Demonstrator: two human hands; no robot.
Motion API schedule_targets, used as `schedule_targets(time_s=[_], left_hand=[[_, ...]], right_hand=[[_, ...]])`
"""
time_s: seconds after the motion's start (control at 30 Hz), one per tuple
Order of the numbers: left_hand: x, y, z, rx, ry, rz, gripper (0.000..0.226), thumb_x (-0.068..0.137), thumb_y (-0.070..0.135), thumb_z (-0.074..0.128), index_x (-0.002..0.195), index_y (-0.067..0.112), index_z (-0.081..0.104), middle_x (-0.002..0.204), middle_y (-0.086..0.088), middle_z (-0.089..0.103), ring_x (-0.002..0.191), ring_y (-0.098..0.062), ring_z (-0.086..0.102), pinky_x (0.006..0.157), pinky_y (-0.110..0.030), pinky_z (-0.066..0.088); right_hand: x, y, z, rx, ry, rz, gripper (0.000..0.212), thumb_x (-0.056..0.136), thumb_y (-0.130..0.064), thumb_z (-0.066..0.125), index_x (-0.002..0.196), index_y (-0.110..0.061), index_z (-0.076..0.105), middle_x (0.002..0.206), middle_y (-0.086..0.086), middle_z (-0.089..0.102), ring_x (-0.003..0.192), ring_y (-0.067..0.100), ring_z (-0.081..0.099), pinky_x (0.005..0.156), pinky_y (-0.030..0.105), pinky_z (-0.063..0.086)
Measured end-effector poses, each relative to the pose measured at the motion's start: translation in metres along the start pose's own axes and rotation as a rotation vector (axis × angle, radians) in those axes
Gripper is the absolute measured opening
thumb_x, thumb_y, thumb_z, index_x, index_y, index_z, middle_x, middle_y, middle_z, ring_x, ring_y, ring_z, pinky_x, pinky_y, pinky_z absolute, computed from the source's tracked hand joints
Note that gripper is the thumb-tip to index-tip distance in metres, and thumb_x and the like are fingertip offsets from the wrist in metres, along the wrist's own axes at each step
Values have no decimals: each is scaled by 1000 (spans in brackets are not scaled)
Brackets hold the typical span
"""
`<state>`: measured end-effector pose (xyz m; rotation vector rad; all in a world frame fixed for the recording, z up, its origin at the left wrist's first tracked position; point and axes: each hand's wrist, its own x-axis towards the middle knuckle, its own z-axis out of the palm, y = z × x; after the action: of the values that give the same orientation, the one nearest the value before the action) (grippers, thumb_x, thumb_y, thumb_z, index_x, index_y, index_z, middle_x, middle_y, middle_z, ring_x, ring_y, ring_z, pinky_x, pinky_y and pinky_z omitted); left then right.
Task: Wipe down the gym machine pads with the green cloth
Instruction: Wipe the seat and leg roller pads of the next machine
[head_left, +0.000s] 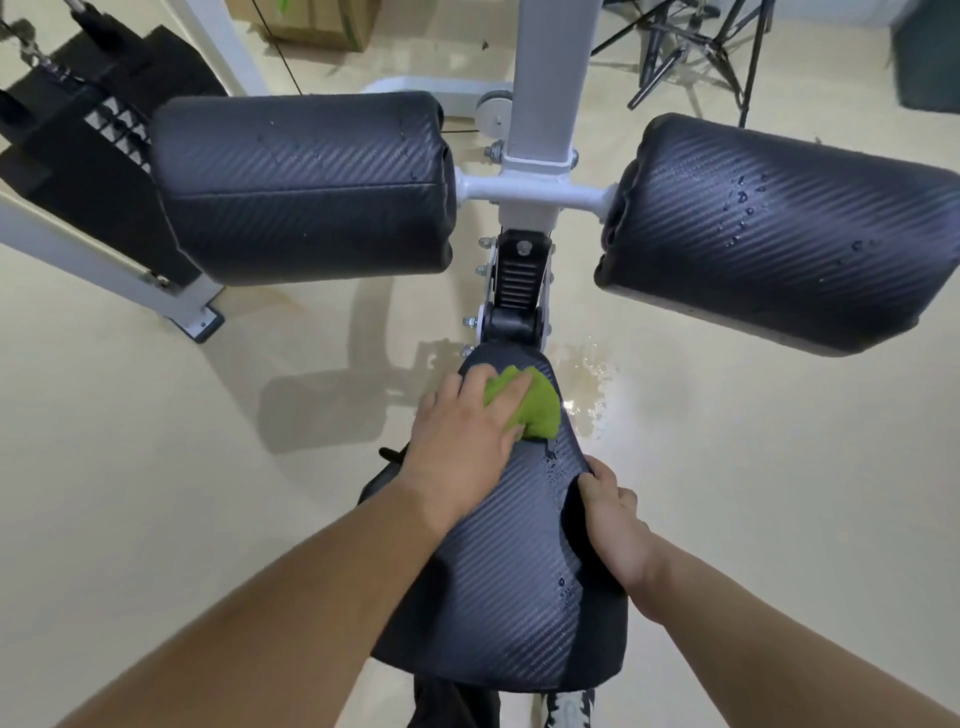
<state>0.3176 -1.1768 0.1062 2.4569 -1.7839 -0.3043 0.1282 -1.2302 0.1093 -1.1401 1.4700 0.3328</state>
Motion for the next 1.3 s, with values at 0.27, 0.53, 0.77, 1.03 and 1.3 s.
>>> schedule_targets(time_s=[0.27,0.53,0.77,1.03,1.3], left_hand=[[-66,48,7,-237,-6,152,57,89,32,66,143,28,46,122,-6,50,98,-27,54,73,-43,53],[18,-23,-13,-21,-24,-57,53,100,40,52,151,33,37,136,-10,46,114,-30,48,85,-45,49],[-31,23,5,-227,-11,289,58,90,29,68,144,32,46,126,-6,49,100,-29,52,72,-45,53],[65,1,1,-69,-10,-80,51,100,39,53,149,33,40,137,-8,43,118,-32,45,89,-48,48],[-51,13,1,-245,-20,274,60,87,29,69,142,35,46,128,-4,49,100,-28,52,74,-45,53]], right_hand=[[27,24,-4,164,-29,77,75,73,-97,32,127,-53,58,138,-3,57,129,27,52,115,53,33],[-2,1,-3,-61,-38,-37,50,104,-55,20,154,-53,20,147,6,33,138,36,38,122,53,26],[-8,-1,4,-140,34,-128,42,110,-45,23,152,-43,29,130,5,40,138,33,40,119,44,28],[-7,8,6,-143,117,-142,43,110,-46,25,153,-47,28,142,10,41,135,38,41,121,46,25],[-1,10,8,-113,105,-142,44,108,-48,27,153,-50,27,142,11,40,138,39,40,122,48,27]])
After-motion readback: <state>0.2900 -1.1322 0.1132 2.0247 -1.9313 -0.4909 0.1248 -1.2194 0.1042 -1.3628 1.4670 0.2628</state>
